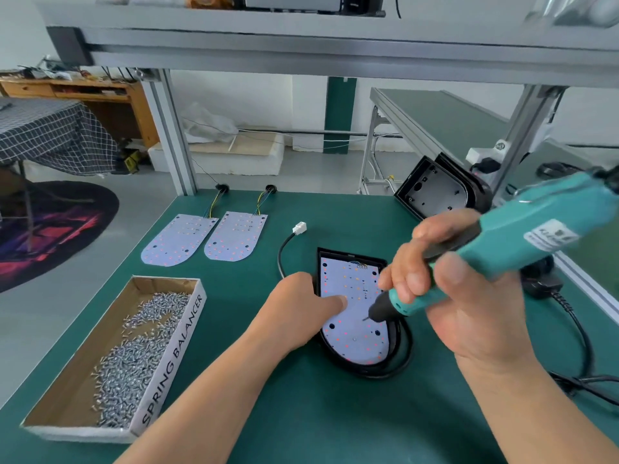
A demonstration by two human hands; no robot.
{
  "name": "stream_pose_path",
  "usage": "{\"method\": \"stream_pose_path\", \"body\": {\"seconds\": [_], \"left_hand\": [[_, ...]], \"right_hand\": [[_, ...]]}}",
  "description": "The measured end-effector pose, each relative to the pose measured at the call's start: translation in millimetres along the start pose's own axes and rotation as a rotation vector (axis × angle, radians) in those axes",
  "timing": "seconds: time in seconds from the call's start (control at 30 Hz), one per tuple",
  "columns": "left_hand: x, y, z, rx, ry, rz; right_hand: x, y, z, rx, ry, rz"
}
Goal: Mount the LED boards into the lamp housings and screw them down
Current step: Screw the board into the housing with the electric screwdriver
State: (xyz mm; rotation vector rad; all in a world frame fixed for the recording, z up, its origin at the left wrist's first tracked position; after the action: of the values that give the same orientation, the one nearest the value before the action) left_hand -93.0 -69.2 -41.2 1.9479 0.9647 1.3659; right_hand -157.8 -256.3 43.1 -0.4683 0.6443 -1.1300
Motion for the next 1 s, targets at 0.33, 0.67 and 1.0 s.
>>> {"method": "stream_pose_path", "body": {"seconds": [0.33, 0.67, 1.0], "left_hand": [[5.0, 9.5, -11.9, -0.067, -0.056, -0.369], [-4.6, 19.4, -27.3, -0.131, -0.079, -0.375], [5.3, 16.9, -21.4, -0.084, -0.167, -0.484]], "right_hand": [[80.5, 7.4, 19.2, -0.335, 0.291, -0.534], [80.2, 27.7, 11.0, -0.606, 0.092, -0.661], [66.6, 31.0, 9.8, -0.538, -0.034, -0.796]]}}
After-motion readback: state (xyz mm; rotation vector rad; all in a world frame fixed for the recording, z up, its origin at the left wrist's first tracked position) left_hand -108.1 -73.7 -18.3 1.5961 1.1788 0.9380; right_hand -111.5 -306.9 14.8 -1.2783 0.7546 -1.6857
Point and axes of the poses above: each hand's wrist, its own z-axis towards the middle knuckle, its own x-axis out of the back of the hand, y = z × x, the point moved 2 cm from there along z, towards the middle knuckle, and after that the axes turned 10 degrees about x, right-handed, at the moved point
